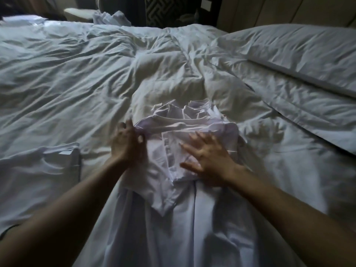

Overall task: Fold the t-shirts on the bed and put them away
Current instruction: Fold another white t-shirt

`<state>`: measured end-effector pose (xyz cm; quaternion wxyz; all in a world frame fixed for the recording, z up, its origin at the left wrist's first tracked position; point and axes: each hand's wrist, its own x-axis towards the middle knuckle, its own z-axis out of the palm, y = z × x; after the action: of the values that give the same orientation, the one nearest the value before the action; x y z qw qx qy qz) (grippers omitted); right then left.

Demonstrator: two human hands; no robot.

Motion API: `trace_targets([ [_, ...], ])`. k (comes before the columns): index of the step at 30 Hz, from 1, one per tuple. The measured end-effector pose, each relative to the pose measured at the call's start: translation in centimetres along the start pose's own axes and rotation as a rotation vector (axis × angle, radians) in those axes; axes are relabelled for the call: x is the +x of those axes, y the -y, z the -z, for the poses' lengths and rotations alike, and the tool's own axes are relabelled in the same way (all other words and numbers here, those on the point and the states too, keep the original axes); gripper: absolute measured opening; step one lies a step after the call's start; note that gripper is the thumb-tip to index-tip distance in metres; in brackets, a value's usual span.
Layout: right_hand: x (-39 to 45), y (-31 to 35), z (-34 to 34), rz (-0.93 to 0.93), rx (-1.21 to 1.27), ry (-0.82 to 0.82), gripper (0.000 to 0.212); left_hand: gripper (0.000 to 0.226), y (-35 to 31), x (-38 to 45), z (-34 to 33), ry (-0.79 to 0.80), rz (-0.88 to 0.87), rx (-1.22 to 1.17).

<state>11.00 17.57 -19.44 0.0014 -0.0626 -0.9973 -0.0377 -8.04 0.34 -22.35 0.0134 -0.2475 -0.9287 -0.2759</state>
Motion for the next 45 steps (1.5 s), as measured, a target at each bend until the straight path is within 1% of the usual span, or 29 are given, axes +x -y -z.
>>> trace_targets([
  [2,-1.8,0.6,-0.7,0.010,-0.014,0.136,0.098,0.063,-0.6,-1.8,0.2,-0.130,-0.223,0.094],
  [3,-2.8,0.5,-1.1,0.001,-0.010,0.170,0.098,0.062,-0.8,-3.1,0.1,-0.143,-0.351,0.103],
  [4,-3.6,0.3,-1.4,-0.014,0.001,0.166,0.094,0.061,-0.8,-4.3,-0.2,-0.103,-0.458,0.097],
  [5,-4.4,0.1,-1.6,-0.031,0.004,0.163,0.085,0.064,-1.0,-5.8,-0.4,-0.024,-0.510,0.098],
  [7,-5.2,-0.5,-2.2,-0.043,-0.010,0.164,0.068,0.075,-1.2,-8.0,-0.9,0.188,-0.481,0.186],
  [8,-5.4,-0.6,-2.1,-0.036,-0.010,0.137,0.064,0.081,-1.2,-8.8,-1.0,0.263,-0.441,0.248],
  [10,-6.2,-0.8,-1.6,-0.001,-0.002,0.149,0.061,0.088,-1.4,-9.1,-1.2,0.351,-0.346,0.301],
  [12,-7.1,-0.9,-1.3,0.051,-0.056,0.100,0.057,0.085,-1.9,-8.7,-1.3,0.373,-0.284,0.324],
  [14,-8.4,-1.1,-1.5,0.075,-0.105,0.074,0.056,0.072,-2.4,-8.5,-1.2,0.389,-0.272,0.367],
  [16,-9.8,-1.4,-1.9,0.096,-0.109,0.067,0.056,0.067,-2.6,-8.7,-1.1,0.395,-0.280,0.383],
  [18,-10.5,-1.9,-2.0,0.124,-0.103,0.049,0.056,0.067,-2.6,-8.6,-0.7,0.330,-0.317,0.367],
  [20,-10.0,-2.4,-0.9,0.149,-0.008,0.015,0.060,0.071,-2.4,-7.6,-0.2,0.169,-0.325,0.258],
  [22,-8.7,-2.9,1.4,0.040,0.378,0.121,0.085,0.066,-2.4,-5.4,0.1,-0.041,-0.320,0.139],
  [23,-7.3,-3.5,2.1,-0.042,0.557,0.018,0.092,0.059,-2.5,-3.8,0.1,-0.116,-0.285,0.112],
  [24,-5.8,-4.2,2.6,-0.170,0.644,-0.153,0.092,0.054,-2.6,-2.3,0.1,-0.148,-0.212,0.083],
  [25,-3.9,-5.3,2.7,-0.315,0.586,-0.306,0.089,0.054,-3.0,-0.7,0.2,-0.122,-0.119,0.060],
  [26,-2.2,-6.2,2.6,-0.469,0.499,-0.341,0.086,0.058,-3.2,0.9,0.3,-0.055,-0.017,0.038],
  [28,0.5,-7.4,1.5,-0.716,0.454,-0.152,0.080,0.058,-2.7,3.9,-0.1,0.137,0.158,-0.054],
  [29,1.6,-8.0,0.7,-0.762,0.491,-0.078,0.071,0.056,-2.4,4.9,0.0,0.215,0.210,-0.158],
  [30,2.5,-8.5,0.0,-0.778,0.526,-0.064,0.055,0.057,-1.9,5.8,-0.1,0.264,0.234,-0.293],
  [31,3.0,-8.9,-0.3,-0.776,0.545,-0.104,0.037,0.057,-1.4,6.3,-0.1,0.290,0.242,-0.403],
  [32,3.4,-9.5,-0.5,-0.773,0.570,-0.149,0.022,0.052,-1.1,6.6,-0.2,0.307,0.220,-0.491],
  [33,3.9,-10.3,-0.7,-0.748,0.632,-0.185,0.015,0.042,-1.0,6.9,-0.3,0.318,0.175,-0.577],
  [36,4.6,-11.9,0.2,-0.612,0.931,-0.138,0.028,0.011,-1.2,7.6,-0.4,0.291,0.070,-0.777],
  [37,5.0,-12.2,0.6,-0.567,0.890,-0.082,0.032,0.008,-1.3,7.9,-0.4,0.278,0.025,-0.765],
  [38,5.5,-12.4,0.7,-0.519,0.787,-0.015,0.028,0.009,-1.1,8.2,-0.7,0.266,-0.014,-0.732],
  [40,6.7,-12.5,0.6,-0.466,0.524,0.026,0.014,0.012,-0.8,9.1,-1.5,0.219,-0.047,-0.637],
  [42,7.6,-12.9,0.5,-0.492,0.385,-0.088,0.008,0.015,-0.7,10.1,-2.1,0.133,-0.067,-0.554],
  [45,8.5,-14.6,0.9,-0.532,0.315,-0.253,0.008,0.017,-1.5,12.0,-1.8,0.036,-0.072,-0.435],
])
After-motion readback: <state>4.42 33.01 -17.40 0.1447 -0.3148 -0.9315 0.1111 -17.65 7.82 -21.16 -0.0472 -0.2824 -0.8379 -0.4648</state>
